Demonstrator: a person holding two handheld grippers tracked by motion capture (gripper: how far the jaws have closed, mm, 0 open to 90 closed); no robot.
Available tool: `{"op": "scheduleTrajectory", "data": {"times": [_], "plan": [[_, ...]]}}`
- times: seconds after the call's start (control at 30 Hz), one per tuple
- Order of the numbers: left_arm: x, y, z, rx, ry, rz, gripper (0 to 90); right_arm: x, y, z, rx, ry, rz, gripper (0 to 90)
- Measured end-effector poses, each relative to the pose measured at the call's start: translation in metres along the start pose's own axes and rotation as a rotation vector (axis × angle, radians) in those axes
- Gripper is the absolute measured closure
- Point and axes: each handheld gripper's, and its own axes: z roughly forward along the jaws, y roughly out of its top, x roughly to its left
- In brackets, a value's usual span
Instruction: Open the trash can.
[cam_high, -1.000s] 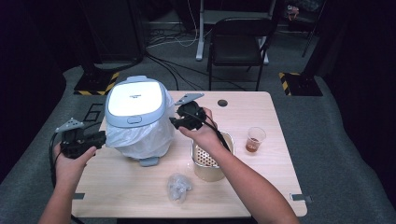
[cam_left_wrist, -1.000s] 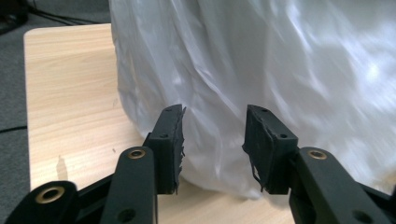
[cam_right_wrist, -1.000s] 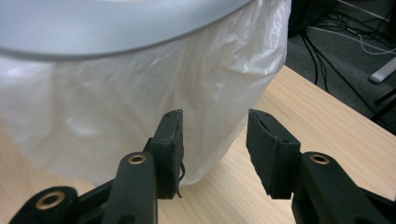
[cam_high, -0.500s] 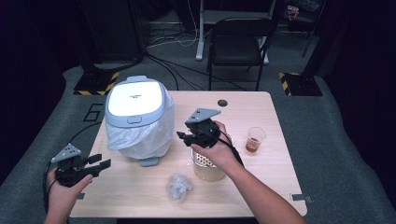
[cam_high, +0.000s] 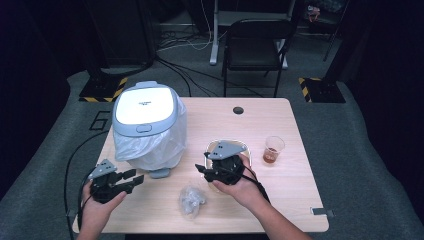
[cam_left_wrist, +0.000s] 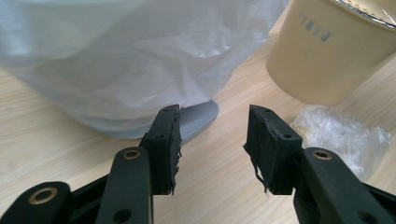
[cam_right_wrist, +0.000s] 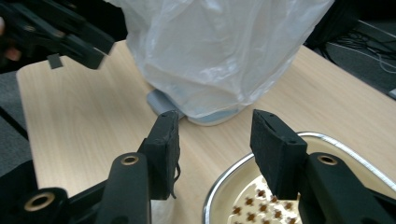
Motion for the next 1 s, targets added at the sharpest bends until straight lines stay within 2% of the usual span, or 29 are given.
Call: {"op": "scheduleTrajectory", "data": {"times": [0.13, 0.23, 0.27, 0.3, 0.37, 0.43, 0.53, 0.57, 0.67, 0.8, 0.87, 0.97, 1.0], "plan": [[-0.006, 0.001, 0.023, 0.04, 0.005, 0.036, 61.9, 0.008, -0.012, 0.002, -0.013, 0.02, -0.001, 51.0], [-0.008, 0.0, 0.037, 0.039, -0.009, 0.023, 64.2, 0.014, -0.017, 0.003, -0.013, 0.008, -0.018, 50.5], [-0.009, 0.0, 0.041, 0.04, -0.008, 0.03, 65.3, 0.016, -0.018, 0.003, -0.012, 0.008, -0.023, 50.4], [-0.009, 0.0, 0.045, 0.049, -0.01, 0.054, 68.2, 0.017, -0.019, 0.003, -0.014, 0.009, -0.038, 50.4], [-0.012, 0.0, 0.054, 0.055, 0.006, 0.058, 70.6, 0.02, -0.021, 0.002, -0.02, 0.001, -0.052, 50.4], [-0.012, -0.001, 0.061, 0.056, 0.041, 0.067, 75.2, 0.023, -0.023, 0.003, -0.025, -0.009, -0.07, 50.4], [-0.014, -0.003, 0.068, 0.068, 0.066, 0.066, 85.5, 0.027, -0.025, 0.003, -0.024, -0.01, -0.08, 50.4], [-0.013, -0.002, 0.068, 0.074, 0.089, 0.106, 89.3, 0.028, -0.025, 0.004, -0.027, -0.009, -0.086, 50.4], [-0.013, -0.005, 0.073, 0.074, 0.104, 0.112, 90.0, 0.031, -0.026, 0.005, -0.027, -0.003, -0.088, 50.4], [-0.012, -0.011, 0.078, 0.056, 0.119, 0.1, 90.0, 0.035, -0.027, 0.008, -0.025, 0.001, -0.095, 50.4], [-0.011, -0.013, 0.08, 0.06, 0.143, 0.106, 90.0, 0.037, -0.028, 0.01, -0.017, 0.005, -0.095, 50.4], [-0.009, -0.017, 0.085, 0.063, 0.156, 0.081, 90.0, 0.039, -0.03, 0.014, -0.006, 0.012, -0.091, 50.4], [-0.007, -0.017, 0.085, 0.075, 0.146, 0.098, 90.0, 0.04, -0.031, 0.015, -0.003, 0.012, -0.093, 50.4]]}}
